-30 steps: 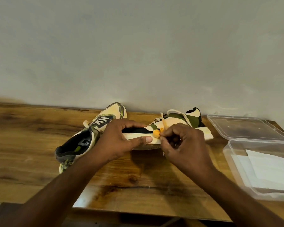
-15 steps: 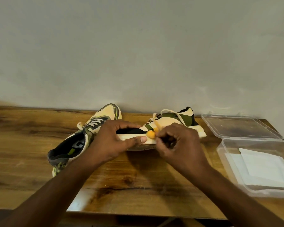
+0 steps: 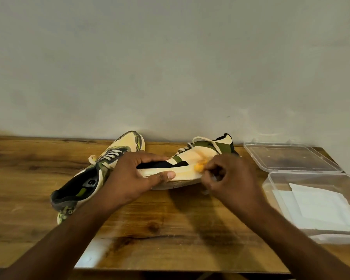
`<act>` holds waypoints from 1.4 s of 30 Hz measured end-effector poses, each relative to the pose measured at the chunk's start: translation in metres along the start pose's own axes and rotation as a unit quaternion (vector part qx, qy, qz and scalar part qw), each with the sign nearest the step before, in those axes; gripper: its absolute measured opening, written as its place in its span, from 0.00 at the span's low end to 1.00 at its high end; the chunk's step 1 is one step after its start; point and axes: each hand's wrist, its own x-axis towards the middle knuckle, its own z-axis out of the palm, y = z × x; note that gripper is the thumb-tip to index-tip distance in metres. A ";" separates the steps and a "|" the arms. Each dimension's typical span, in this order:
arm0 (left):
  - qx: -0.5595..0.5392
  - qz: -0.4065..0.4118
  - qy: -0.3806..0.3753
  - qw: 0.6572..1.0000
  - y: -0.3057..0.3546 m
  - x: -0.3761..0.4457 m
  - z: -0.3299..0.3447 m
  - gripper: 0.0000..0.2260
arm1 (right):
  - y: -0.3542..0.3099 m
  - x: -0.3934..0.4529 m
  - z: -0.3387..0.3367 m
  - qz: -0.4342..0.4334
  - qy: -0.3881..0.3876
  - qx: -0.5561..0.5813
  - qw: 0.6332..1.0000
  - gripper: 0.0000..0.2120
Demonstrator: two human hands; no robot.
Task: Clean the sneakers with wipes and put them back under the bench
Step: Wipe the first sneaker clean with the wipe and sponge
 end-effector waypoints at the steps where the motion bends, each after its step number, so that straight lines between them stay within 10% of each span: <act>1: -0.005 -0.002 -0.002 1.000 0.001 0.001 0.000 0.26 | 0.009 0.005 -0.007 0.011 0.025 -0.022 0.999 0.05; 23: 0.010 0.009 0.016 1.000 0.009 -0.002 0.001 0.19 | -0.023 -0.020 0.006 -0.069 -0.055 -0.031 0.996 0.07; 30: 0.032 0.017 0.008 0.999 0.006 -0.003 0.000 0.21 | 0.032 0.017 -0.048 0.056 0.118 0.003 0.991 0.08; 42: 0.229 0.036 0.056 0.971 0.017 -0.007 0.021 0.29 | 0.032 0.004 -0.020 0.029 0.092 -0.020 0.995 0.09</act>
